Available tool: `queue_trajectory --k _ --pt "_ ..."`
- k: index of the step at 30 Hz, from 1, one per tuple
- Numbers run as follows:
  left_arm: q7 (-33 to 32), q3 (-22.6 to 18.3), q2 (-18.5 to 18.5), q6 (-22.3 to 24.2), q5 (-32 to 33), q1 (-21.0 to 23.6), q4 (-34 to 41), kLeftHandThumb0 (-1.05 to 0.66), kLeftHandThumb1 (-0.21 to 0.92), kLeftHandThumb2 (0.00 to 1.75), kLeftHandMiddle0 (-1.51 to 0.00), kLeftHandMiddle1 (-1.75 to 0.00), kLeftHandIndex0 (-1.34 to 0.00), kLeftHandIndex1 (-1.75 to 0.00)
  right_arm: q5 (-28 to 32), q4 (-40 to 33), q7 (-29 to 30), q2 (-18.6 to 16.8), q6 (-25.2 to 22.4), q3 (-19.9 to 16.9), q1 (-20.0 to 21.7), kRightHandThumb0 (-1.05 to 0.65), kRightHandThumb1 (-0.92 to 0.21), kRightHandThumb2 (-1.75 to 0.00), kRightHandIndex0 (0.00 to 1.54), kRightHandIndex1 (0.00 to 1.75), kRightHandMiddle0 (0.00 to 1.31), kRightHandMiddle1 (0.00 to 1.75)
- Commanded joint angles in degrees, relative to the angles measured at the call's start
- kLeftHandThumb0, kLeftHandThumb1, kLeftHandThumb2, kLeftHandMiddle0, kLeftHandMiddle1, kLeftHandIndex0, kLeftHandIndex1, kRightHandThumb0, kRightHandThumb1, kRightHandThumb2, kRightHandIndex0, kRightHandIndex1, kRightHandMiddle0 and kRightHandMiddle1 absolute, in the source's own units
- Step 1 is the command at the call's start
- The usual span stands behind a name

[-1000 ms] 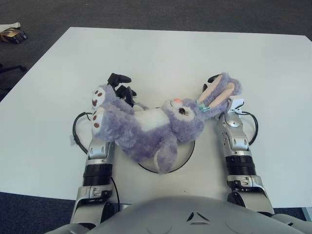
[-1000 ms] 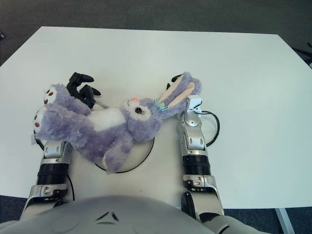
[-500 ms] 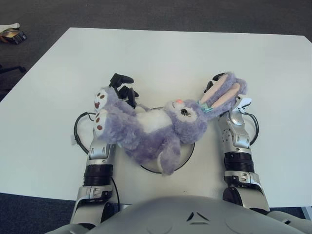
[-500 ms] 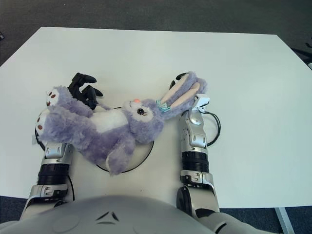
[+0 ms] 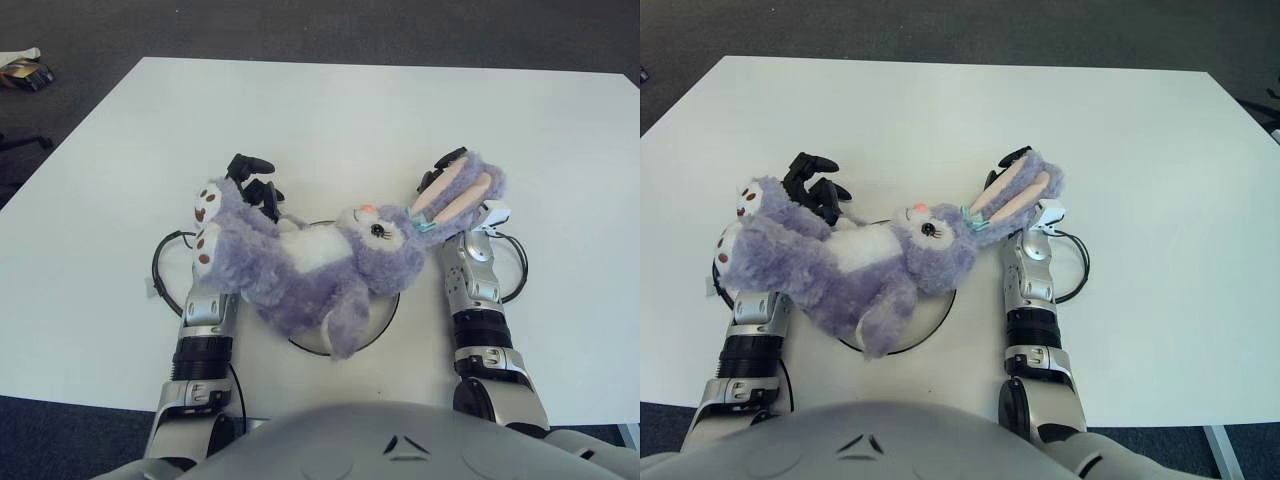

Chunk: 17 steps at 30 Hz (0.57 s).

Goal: Put the doll into the plate.

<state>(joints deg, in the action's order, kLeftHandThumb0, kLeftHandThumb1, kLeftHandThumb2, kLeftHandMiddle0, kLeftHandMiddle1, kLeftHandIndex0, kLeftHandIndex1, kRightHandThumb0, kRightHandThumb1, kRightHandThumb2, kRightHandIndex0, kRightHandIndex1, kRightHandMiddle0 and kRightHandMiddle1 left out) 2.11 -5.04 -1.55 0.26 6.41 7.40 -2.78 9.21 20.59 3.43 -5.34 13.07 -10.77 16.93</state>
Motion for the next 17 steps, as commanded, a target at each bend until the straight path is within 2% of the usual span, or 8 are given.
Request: queue_trajectory --k 1,8,17 --pt "-0.28 -0.06 0.74 -1.77 -0.17 -0.64 -2.33 -0.01 0.35 1.28 -0.64 -1.7 -0.32 -1.75 -0.65 4.27 -0.82 0.2 2.61 0.07 -3.56 -0.01 0.07 -1.72 0.88 1.75 0.75 1.63" --pt "-0.96 -0.31 0.94 -3.32 -0.77 -0.28 -3.79 -0.01 0.35 1.3 -0.64 -1.72 -0.32 -1.75 -1.38 5.59 -1.3 0.46 4.79 0.2 -3.48 -0.01 0.07 -1.73 0.88 1.75 0.74 1.64" --pt "-1.31 -0.42 1.12 -4.93 -0.96 0.07 -4.91 -0.01 0.35 1.29 -0.64 -1.7 -0.32 -1.75 -1.48 5.86 -1.43 0.5 5.34 0.4 -3.5 -0.01 0.09 -1.74 0.89 1.75 0.75 1.65"
